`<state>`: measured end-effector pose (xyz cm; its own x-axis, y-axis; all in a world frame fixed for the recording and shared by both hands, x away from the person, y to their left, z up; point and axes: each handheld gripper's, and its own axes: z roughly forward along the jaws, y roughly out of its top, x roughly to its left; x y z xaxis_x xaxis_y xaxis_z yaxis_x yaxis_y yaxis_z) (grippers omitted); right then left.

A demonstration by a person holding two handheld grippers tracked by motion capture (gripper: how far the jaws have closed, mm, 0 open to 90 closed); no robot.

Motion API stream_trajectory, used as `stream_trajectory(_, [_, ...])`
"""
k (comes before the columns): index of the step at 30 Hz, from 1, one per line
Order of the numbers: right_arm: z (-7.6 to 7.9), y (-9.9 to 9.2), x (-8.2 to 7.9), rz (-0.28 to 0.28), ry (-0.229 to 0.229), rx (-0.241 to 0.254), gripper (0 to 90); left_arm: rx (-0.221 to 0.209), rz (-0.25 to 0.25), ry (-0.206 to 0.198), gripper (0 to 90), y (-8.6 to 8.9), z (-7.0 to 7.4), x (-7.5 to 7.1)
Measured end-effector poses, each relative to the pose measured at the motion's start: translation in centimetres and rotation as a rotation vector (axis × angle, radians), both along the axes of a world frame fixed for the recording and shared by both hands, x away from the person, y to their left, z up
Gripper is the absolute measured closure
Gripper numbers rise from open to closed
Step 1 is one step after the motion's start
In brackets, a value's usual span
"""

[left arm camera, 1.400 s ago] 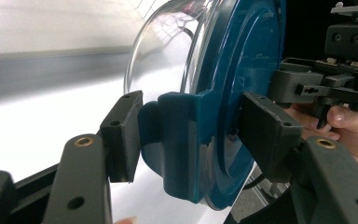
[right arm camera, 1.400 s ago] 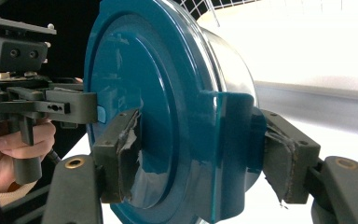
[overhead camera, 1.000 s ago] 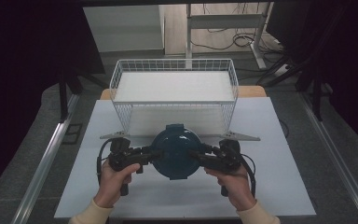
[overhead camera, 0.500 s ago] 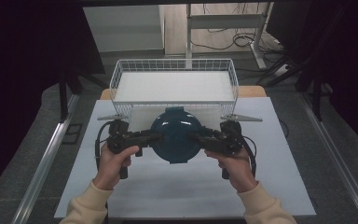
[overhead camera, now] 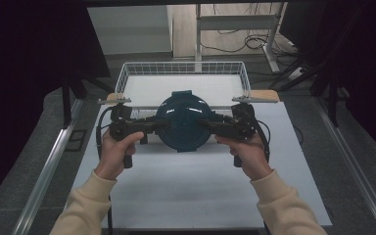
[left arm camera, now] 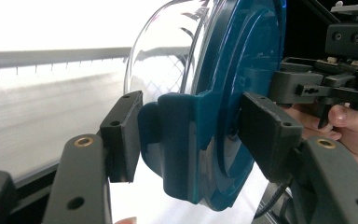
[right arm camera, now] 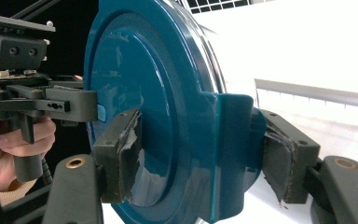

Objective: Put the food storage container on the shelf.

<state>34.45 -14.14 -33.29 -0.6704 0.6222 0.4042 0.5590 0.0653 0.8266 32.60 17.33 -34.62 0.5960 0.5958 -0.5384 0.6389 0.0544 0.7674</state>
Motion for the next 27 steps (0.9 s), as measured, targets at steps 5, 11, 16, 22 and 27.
stream_trajectory(5, [1.1, 0.2, 0.8, 0.012, -0.014, -0.006, 34.6, 0.002, 0.007, -0.009, 41.0, 0.2, 1.2, 0.6])
stream_trajectory(11, [2.7, 0.4, 1.9, 0.026, -0.020, -0.013, 34.7, 0.004, 0.017, -0.023, 40.9, 0.3, 2.7, 1.4])
stream_trajectory(16, [3.8, 0.6, 3.0, 0.025, -0.015, -0.018, 34.7, 0.006, 0.015, -0.031, 40.9, 0.6, 3.6, 2.6])
stream_trajectory(22, [5.3, 1.2, 6.0, 0.023, 0.001, -0.008, 34.7, -0.009, 0.033, -0.016, 40.9, 1.2, 5.0, 5.5])
stream_trajectory(27, [5.7, 1.6, 7.6, 0.024, -0.002, -0.004, 34.7, -0.009, 0.037, -0.022, 40.9, 1.5, 5.3, 6.9])
